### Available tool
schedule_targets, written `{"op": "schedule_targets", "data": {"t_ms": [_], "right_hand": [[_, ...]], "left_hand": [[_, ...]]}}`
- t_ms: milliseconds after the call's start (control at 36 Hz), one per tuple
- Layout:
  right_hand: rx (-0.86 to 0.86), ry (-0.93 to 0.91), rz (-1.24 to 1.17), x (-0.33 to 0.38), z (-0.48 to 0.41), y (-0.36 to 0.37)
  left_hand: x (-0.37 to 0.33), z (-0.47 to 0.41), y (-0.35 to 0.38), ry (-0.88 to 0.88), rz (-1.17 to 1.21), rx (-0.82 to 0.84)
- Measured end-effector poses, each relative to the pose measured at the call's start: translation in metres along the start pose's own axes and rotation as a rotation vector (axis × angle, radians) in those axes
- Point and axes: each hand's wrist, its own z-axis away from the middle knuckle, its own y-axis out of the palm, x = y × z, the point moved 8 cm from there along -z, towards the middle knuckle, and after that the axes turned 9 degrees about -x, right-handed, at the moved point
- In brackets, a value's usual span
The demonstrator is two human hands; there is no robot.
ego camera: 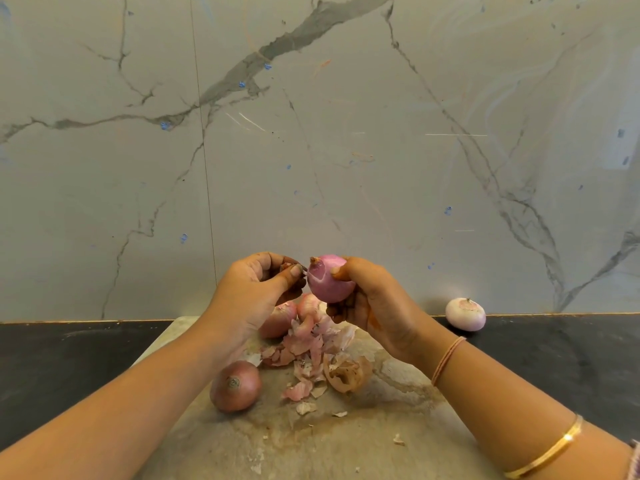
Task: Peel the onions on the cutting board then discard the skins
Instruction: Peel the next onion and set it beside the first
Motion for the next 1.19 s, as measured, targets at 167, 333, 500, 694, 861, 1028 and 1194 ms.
{"op": "schedule_targets", "data": {"t_ms": [167, 333, 500, 694, 861, 1028, 1194], "right_hand": [[-0.017, -0.065, 0.103, 0.005, 0.001, 0.000], [-0.018, -0.021, 0.057, 0.003, 0.002, 0.000], [-0.022, 0.056, -0.063, 0.001, 0.004, 0.000], [-0.052, 0.120, -0.061, -0.003, 0.004, -0.001], [-0.074, 0.137, -0.065, -0.004, 0.002, -0.004], [-0.077, 0.097, 0.016, -0.004, 0.002, -0.004], [-0.086, -0.017, 0.187, 0.002, 0.002, -0.003]], "left_hand": [[0.004, 0.001, 0.000, -0.068, 0.103, 0.028], [0.001, 0.000, -0.003, -0.008, 0.036, -0.012], [-0.005, 0.000, -0.004, 0.153, -0.143, -0.028], [-0.012, 0.003, -0.007, 0.178, -0.110, -0.025], [-0.020, 0.010, -0.001, 0.195, -0.081, 0.013], [-0.015, 0.009, -0.002, 0.140, -0.108, -0.012], [-0.012, 0.006, -0.005, 0.147, -0.171, -0.044]]}}
